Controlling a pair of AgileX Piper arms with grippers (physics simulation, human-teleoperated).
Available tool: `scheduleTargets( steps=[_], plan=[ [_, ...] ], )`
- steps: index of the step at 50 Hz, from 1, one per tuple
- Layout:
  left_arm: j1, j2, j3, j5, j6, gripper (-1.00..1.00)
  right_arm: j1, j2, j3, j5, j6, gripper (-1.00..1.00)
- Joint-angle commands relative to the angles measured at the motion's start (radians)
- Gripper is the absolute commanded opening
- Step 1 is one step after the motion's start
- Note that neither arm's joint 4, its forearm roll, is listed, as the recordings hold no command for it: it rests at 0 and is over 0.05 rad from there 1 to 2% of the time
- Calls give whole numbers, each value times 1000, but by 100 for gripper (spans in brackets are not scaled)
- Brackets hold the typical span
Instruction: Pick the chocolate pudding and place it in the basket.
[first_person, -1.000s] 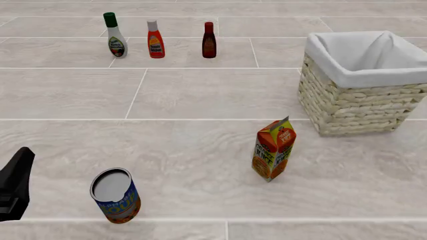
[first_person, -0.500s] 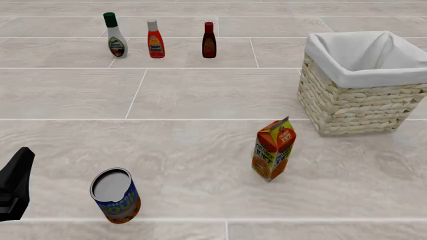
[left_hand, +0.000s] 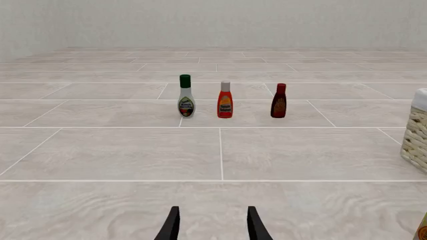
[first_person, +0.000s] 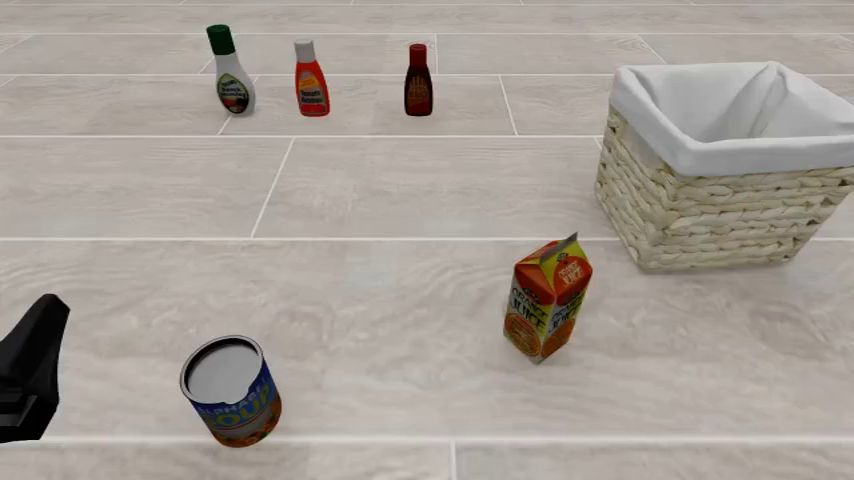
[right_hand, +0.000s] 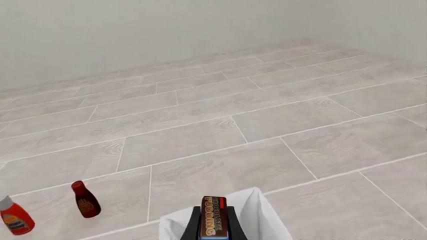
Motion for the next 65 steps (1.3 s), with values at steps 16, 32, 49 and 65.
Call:
scheduleTargets(
  steps=[16,32,49,65],
  plan=[
    [0,0,0,0,0,100,-11,103,-45,-25,59,-100],
    [0,0,0,0,0,100,-15,209,-100,-1,69,-100],
    [0,0,0,0,0,100,-16,280,-133,43,94,-100],
    [0,0,0,0,0,100,-21,341,-164,84,108,-100]
  ],
)
